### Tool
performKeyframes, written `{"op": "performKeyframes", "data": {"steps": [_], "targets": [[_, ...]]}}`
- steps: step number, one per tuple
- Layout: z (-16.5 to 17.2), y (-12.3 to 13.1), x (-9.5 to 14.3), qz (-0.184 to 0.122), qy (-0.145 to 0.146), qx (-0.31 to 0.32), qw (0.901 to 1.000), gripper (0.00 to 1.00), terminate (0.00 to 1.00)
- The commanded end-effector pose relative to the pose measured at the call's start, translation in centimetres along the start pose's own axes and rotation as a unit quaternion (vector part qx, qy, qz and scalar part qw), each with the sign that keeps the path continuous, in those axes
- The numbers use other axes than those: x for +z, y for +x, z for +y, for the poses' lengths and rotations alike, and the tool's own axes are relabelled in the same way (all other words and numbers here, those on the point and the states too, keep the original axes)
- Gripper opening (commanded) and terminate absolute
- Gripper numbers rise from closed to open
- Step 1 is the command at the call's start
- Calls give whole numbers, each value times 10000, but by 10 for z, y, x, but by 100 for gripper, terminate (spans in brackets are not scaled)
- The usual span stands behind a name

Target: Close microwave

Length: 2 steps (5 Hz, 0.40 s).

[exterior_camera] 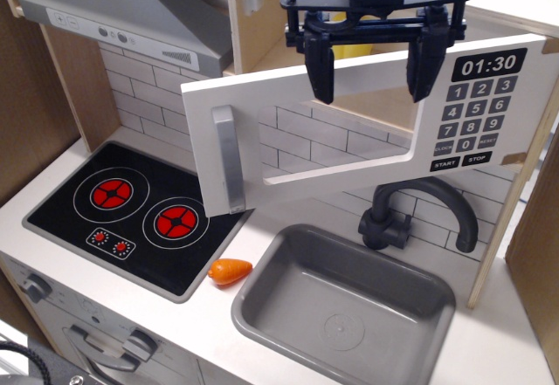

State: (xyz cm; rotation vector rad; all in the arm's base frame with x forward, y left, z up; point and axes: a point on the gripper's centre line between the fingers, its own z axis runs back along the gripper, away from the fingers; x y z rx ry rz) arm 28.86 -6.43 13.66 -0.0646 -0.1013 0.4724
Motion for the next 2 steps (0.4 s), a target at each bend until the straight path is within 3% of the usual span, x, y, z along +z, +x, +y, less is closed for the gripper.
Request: {"op": "performKeyframes", "data": {"steps": [1,2], "targets": [[0,0,0,0,0,0,10000,100,0],[1,-8,-6,-253,12,8,9997,100,0]]}}
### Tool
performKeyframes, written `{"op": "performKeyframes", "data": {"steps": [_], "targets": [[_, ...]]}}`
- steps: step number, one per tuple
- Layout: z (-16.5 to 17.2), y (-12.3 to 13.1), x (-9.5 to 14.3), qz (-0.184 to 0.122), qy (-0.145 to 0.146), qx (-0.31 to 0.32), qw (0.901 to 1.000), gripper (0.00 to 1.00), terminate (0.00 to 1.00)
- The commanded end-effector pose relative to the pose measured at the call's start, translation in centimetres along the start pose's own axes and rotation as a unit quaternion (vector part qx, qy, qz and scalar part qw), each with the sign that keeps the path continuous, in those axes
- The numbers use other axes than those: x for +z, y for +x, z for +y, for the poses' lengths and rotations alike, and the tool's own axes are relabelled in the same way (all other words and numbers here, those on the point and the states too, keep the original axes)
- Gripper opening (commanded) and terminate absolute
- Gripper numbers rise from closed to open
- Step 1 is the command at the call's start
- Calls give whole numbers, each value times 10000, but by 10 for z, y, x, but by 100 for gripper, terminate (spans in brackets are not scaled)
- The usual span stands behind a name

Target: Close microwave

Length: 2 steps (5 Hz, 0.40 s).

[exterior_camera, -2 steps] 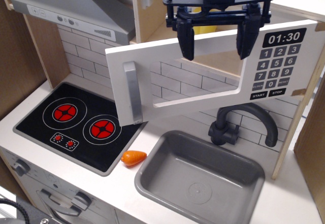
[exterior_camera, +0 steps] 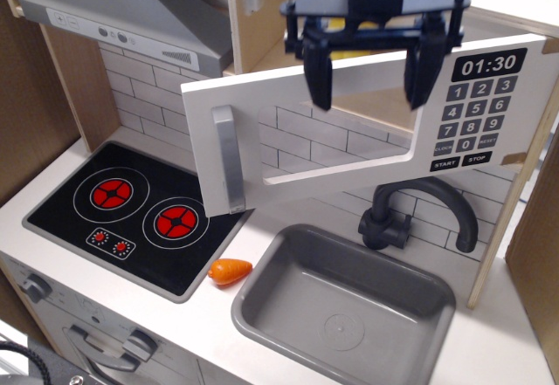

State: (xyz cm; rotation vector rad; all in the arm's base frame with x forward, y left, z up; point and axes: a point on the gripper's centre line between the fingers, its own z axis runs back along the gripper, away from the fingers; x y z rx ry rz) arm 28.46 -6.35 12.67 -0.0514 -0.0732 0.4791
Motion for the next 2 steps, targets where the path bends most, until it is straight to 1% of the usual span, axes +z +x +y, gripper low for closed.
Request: {"op": "performKeyframes", "data": {"steps": [1,2], "targets": [[-5,-15,-13,-411,-122,-77,9991,100,0],[-7,-20,-29,-366,-188,-29,9991,100,0]]}}
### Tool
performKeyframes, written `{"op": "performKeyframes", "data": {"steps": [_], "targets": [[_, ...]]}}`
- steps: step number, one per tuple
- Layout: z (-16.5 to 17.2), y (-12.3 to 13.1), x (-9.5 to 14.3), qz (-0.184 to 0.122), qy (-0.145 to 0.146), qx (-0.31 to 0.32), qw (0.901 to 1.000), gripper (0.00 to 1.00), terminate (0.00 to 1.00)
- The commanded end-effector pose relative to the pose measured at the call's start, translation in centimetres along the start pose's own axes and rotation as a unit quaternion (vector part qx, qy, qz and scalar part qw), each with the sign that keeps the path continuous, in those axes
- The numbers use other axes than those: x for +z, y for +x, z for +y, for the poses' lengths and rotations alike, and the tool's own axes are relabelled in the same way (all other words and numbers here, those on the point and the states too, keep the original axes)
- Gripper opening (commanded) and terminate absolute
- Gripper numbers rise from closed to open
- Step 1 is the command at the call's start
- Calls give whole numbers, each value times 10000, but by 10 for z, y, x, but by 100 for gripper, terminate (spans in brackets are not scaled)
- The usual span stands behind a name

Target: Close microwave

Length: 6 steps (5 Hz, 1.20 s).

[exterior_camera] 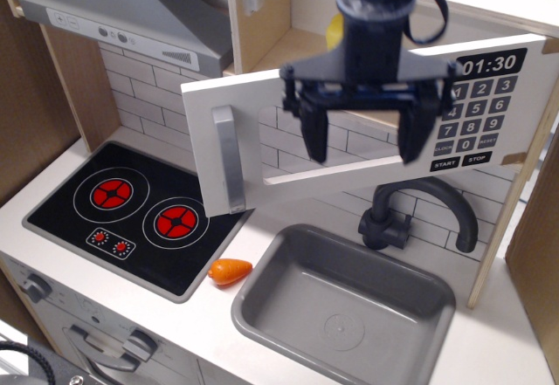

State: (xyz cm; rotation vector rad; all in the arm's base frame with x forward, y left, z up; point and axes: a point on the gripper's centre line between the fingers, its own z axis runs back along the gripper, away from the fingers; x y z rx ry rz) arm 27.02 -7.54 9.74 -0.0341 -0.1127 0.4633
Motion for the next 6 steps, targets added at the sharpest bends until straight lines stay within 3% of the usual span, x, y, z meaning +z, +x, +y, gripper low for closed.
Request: {"op": "performKeyframes", "data": {"steps": [1,3,4,6], "targets": [[-11,-1,-21,-188,-201,31,9996,100,0],[-17,14,-56,-418,-49,141,9990,100,0],[-9,28,-56,-615,-46,72,9981,100,0],[9,62,-25,-1465,-365,-674,9862,100,0]]}}
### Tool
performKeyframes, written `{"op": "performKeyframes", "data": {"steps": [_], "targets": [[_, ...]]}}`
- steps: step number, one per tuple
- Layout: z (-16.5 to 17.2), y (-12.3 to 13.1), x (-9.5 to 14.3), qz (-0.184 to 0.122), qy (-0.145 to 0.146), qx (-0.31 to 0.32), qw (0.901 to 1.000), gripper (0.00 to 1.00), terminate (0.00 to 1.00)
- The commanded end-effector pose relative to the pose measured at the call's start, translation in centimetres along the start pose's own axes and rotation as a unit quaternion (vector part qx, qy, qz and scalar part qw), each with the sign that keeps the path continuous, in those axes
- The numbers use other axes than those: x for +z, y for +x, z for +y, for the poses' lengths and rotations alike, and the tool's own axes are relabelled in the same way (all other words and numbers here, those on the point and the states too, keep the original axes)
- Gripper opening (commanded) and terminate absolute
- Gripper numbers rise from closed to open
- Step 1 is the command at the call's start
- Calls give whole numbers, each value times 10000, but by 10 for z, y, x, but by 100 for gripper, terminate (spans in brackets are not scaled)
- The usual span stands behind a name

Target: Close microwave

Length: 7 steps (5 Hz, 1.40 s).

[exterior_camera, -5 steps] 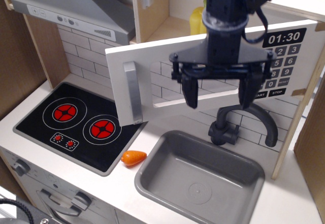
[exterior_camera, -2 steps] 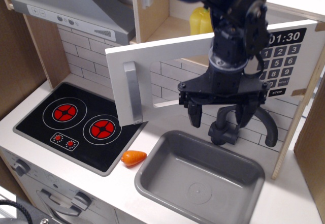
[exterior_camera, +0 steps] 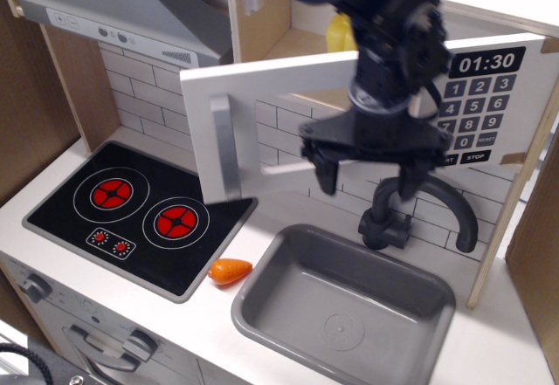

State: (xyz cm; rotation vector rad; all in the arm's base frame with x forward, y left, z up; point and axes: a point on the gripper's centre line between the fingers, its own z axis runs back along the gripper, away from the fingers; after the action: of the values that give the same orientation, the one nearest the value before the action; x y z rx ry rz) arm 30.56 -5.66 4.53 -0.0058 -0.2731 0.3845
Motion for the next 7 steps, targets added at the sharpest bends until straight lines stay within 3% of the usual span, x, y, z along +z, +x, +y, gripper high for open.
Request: {"op": "performKeyframes", "data": {"steps": [1,3,7], "targets": [[15,53,23,-973,-256,-157,9948,100,0],[20,82,10,-1481,-204,-234,9885,100,0],[18,115,6,-1694,-325,-7,9850,100,0]]}}
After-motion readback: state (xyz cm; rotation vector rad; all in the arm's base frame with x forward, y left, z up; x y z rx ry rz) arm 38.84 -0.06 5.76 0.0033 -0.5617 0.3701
